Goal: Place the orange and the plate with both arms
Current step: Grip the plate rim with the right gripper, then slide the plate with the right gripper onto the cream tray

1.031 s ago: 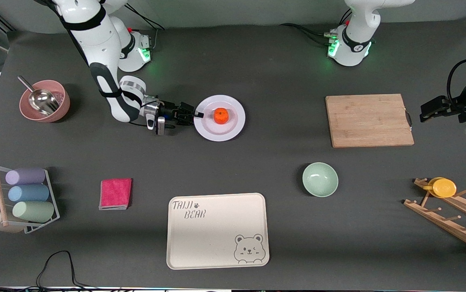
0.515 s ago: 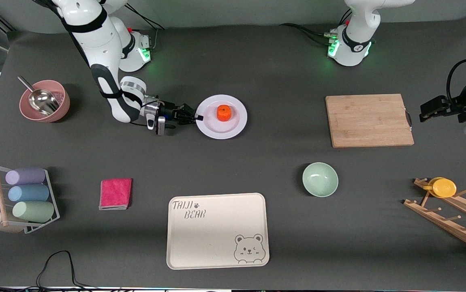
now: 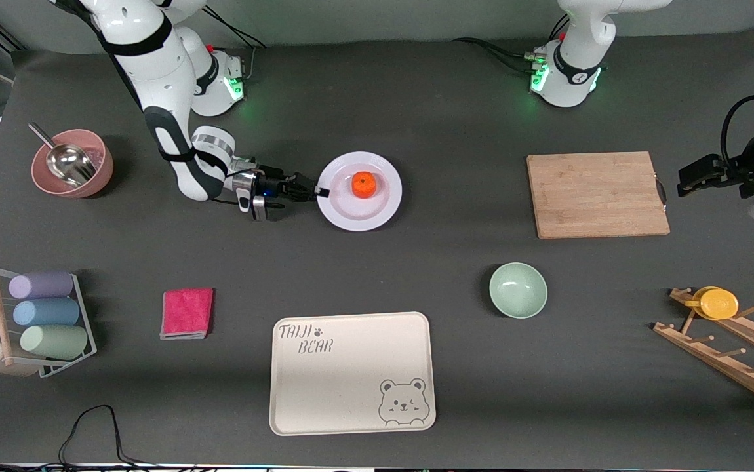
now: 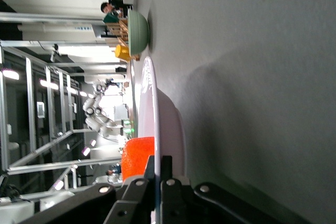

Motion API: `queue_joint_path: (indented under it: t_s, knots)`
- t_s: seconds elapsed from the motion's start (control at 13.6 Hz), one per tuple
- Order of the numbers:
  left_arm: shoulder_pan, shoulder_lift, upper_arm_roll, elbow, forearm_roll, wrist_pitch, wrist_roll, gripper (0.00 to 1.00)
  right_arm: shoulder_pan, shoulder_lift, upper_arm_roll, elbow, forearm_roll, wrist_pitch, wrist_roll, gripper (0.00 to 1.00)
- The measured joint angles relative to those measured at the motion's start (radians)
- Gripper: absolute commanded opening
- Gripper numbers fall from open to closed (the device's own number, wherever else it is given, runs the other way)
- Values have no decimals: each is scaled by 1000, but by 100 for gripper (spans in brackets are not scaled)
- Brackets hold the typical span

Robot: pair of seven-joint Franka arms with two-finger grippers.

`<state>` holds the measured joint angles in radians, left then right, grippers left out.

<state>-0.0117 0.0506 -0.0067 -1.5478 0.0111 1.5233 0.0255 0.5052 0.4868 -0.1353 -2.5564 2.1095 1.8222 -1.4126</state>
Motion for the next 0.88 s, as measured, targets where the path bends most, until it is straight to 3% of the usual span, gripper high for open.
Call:
queue_joint_path:
  t_s: [0.52, 0.88]
  knots:
    - [0, 0, 0, 0, 0, 6, 0, 100, -51, -14, -34, 190, -97, -5, 305, 0]
    - [0, 0, 0, 0, 0, 12, 0, 100, -51, -35, -126, 418, -304, 41, 669, 0]
